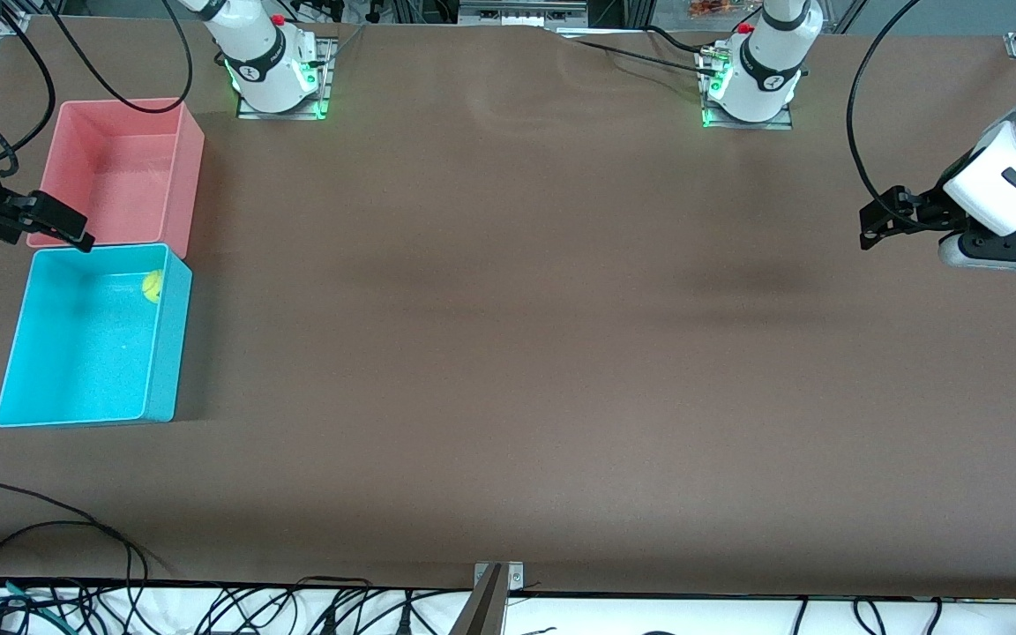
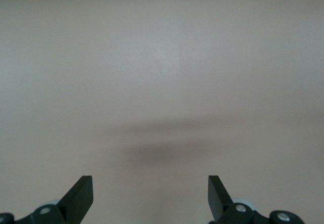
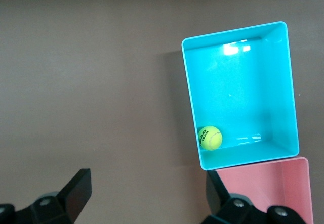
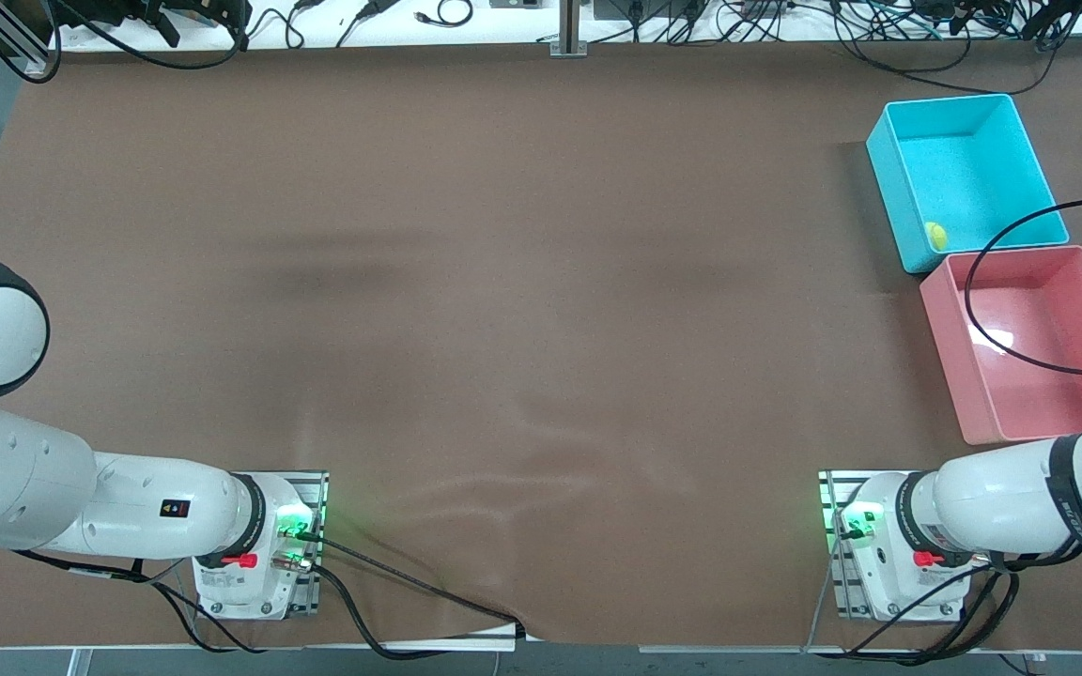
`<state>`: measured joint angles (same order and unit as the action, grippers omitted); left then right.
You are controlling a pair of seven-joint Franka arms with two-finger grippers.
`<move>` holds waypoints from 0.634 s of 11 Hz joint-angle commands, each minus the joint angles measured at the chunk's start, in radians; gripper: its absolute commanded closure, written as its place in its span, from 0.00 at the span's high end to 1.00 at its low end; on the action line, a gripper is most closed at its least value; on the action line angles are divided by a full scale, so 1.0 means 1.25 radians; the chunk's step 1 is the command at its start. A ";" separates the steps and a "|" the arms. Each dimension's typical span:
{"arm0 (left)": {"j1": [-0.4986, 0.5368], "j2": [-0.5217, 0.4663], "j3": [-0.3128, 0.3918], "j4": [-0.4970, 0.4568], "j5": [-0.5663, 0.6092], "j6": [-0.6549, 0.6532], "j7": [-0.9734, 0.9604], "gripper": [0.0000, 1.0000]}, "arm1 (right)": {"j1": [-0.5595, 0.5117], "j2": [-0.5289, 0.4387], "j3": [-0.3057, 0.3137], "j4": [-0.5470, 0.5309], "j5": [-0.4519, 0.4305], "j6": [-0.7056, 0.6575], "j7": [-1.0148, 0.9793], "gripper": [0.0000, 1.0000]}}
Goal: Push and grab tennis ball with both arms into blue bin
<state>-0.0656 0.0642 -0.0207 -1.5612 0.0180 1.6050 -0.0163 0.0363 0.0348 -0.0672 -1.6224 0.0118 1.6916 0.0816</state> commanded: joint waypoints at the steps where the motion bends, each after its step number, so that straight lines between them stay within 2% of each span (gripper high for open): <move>1: 0.003 0.003 0.004 0.011 -0.014 -0.008 -0.003 1.00 | -0.004 0.006 -0.001 0.023 0.018 -0.019 0.006 1.00; 7: 0.002 0.003 0.003 0.011 -0.014 -0.008 -0.002 1.00 | -0.004 0.008 0.000 0.033 0.008 -0.045 -0.041 1.00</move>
<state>-0.0642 0.0642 -0.0191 -1.5612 0.0180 1.6050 -0.0163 0.0363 0.0348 -0.0680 -1.6214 0.0123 1.6788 0.0627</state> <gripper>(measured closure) 0.000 0.000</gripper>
